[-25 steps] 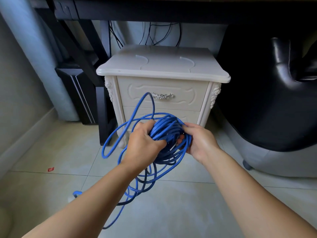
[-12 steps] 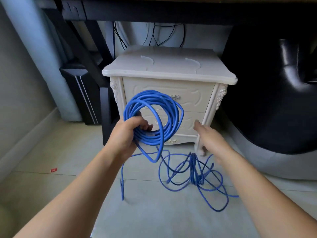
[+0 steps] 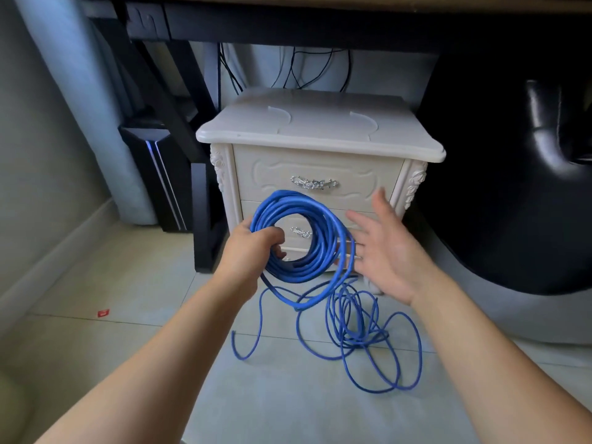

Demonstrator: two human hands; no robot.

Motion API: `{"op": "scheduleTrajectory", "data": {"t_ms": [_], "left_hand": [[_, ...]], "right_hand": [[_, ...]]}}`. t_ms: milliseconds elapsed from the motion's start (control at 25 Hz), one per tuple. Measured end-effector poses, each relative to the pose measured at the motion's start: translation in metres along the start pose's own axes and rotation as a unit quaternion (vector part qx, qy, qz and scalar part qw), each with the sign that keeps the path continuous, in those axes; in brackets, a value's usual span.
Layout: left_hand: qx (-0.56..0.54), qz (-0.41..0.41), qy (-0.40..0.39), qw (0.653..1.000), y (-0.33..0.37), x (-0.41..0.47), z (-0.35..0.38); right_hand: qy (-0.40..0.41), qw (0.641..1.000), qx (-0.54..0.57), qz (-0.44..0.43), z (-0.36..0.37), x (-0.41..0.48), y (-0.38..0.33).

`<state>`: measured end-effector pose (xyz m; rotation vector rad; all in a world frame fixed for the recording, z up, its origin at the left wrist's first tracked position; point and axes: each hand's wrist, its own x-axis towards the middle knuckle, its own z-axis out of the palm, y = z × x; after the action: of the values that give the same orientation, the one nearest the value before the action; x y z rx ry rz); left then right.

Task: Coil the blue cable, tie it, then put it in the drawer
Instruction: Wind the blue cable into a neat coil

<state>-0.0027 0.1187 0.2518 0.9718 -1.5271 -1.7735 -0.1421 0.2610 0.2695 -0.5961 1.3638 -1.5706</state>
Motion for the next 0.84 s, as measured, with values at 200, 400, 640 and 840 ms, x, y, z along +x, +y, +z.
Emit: {"op": "scheduleTrajectory", "data": {"t_ms": [200, 400, 640, 840], "left_hand": [[0.058, 0.035, 0.047, 0.997, 0.003, -0.006, 0.002], [0.15, 0.07, 0.039, 0.986, 0.007, -0.01, 0.003], [0.229, 0.082, -0.164, 0.956, 0.021, -0.022, -0.003], [0.159, 0.052, -0.201, 0.965, 0.023, -0.019, -0.008]], "right_hand": [[-0.019, 0.989, -0.144, -0.025, 0.002, -0.013, -0.002], [0.009, 0.903, -0.41, -0.128, 0.011, -0.02, -0.01], [0.053, 0.877, -0.447, -0.167, 0.0, 0.009, 0.018], [0.072, 0.922, -0.367, -0.097, 0.008, 0.013, 0.027]]}}
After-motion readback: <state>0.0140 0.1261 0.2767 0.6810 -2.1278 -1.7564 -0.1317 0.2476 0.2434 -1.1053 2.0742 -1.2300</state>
